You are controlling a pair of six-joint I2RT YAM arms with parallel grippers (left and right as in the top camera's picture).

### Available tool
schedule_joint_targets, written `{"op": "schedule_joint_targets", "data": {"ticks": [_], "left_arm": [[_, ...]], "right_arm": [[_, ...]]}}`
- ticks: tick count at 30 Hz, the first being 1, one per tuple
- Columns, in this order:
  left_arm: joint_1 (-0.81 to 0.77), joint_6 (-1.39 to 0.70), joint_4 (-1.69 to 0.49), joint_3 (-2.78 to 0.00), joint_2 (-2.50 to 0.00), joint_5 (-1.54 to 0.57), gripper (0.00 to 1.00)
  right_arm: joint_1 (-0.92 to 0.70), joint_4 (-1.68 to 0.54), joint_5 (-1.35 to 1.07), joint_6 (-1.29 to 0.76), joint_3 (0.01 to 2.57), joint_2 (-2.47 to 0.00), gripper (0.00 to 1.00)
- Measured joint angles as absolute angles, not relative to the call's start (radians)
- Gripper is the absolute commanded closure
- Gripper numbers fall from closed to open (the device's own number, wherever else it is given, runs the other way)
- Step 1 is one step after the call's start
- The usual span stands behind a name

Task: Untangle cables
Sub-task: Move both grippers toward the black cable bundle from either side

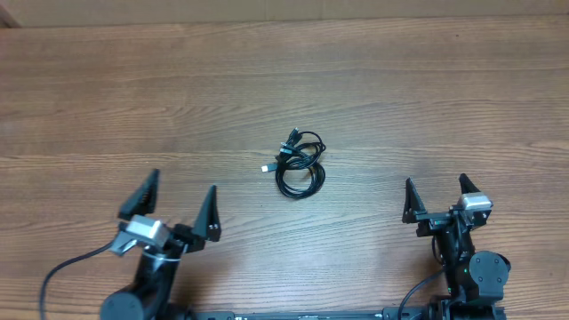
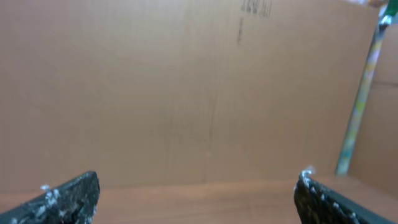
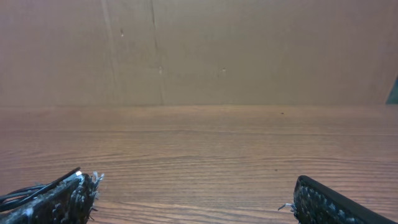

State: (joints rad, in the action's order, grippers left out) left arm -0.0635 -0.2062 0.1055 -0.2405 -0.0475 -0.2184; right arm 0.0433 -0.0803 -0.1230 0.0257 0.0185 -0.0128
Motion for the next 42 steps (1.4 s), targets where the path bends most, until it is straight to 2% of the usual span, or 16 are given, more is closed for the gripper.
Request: {"op": "schedule_joint_targets", "data": {"ticks": [5, 15, 23, 29, 31, 34, 38, 42], "left_arm": [[-0.064, -0.178, -0.179, -0.547, -0.197, -0.203, 0.01], [-0.064, -0.149, -0.955, -1.255, -0.734, -0.249, 0.0], [-0.064, -0.185, -1.138, -1.354, -1.028, -0.446, 0.0], [-0.064, -0.205, -1.2, -1.355, -1.188, -0.566, 0.0], [-0.064, -0.208, -1.227, -1.355, -1.23, -0.58, 0.01], [-0.064, -0.209, -1.273, -1.355, -1.28, -0.595, 0.01], [-0.064, -0.21, -1.299, -1.355, -1.329, -0.599, 0.0], [-0.064, -0.211, -1.303, -1.355, -1.366, -0.602, 0.0]], "right_arm": [[0.043, -0.08, -0.123, 0.026, 0.019, -0.013, 0.0], [0.043, -0.065, -0.199, -0.003, 0.019, -0.013, 0.0], [0.043, -0.011, -0.648, -0.363, 0.019, -0.013, 0.0], [0.044, 0.388, -0.804, -0.547, 0.025, -0.011, 0.0], [0.048, 0.405, -0.825, -0.552, 0.061, -0.011, 0.0], [0.085, 0.2, -0.829, -0.502, 0.21, -0.017, 0.0], [0.169, -0.302, -0.772, -0.339, 0.574, -0.11, 0.0], [0.237, -0.792, -0.719, -0.152, 0.972, -0.328, 0.0]]}}
